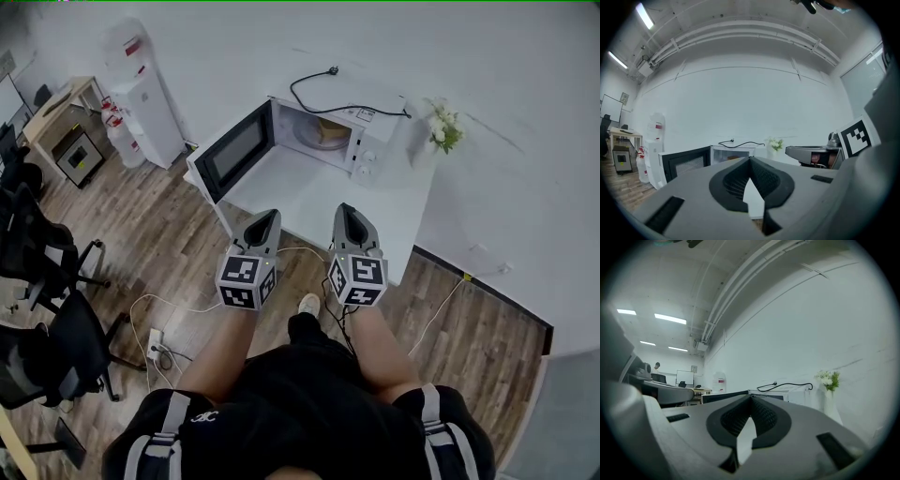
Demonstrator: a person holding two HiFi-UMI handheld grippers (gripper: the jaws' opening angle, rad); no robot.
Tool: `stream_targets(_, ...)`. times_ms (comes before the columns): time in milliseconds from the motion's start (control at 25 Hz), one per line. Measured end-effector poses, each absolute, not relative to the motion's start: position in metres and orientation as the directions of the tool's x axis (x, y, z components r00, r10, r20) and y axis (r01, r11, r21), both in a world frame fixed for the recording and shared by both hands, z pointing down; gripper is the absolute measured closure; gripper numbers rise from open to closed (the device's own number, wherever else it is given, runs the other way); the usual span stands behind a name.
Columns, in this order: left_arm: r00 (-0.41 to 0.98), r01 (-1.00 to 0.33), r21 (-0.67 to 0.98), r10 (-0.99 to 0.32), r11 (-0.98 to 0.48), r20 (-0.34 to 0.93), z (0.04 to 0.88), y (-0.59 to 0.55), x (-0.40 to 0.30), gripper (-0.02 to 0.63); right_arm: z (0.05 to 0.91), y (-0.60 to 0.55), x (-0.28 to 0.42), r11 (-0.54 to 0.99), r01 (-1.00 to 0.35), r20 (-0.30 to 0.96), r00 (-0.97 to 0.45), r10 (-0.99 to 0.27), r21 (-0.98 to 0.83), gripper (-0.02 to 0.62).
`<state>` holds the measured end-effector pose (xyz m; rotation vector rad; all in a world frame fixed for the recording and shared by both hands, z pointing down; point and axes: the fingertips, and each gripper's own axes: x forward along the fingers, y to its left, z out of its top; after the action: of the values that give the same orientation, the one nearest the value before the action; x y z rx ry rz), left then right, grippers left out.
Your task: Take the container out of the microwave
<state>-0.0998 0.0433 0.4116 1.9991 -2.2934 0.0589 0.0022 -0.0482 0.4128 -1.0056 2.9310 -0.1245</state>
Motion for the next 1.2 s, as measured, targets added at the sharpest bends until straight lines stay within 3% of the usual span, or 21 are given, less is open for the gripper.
stream_targets(560, -0.055, -0.998, -0.006, -0.991, 0.055, 0.124, 0.412, -0.105, -0.17, 0.594, 0.406, -0.187, -0.061, 0.751, -0.649, -0.025, -0.754, -0.656, -0.124, 0.595)
stream_targets(1200, 0.078, -0.983, -0.148, -0.981, -0.105, 0.178, 0.434, -0.249, -0.193, 0.594, 0.438, -0.295, -0.07, 0.663, -0.737, 0.046, -0.672, -0.739, -0.129, 0.595)
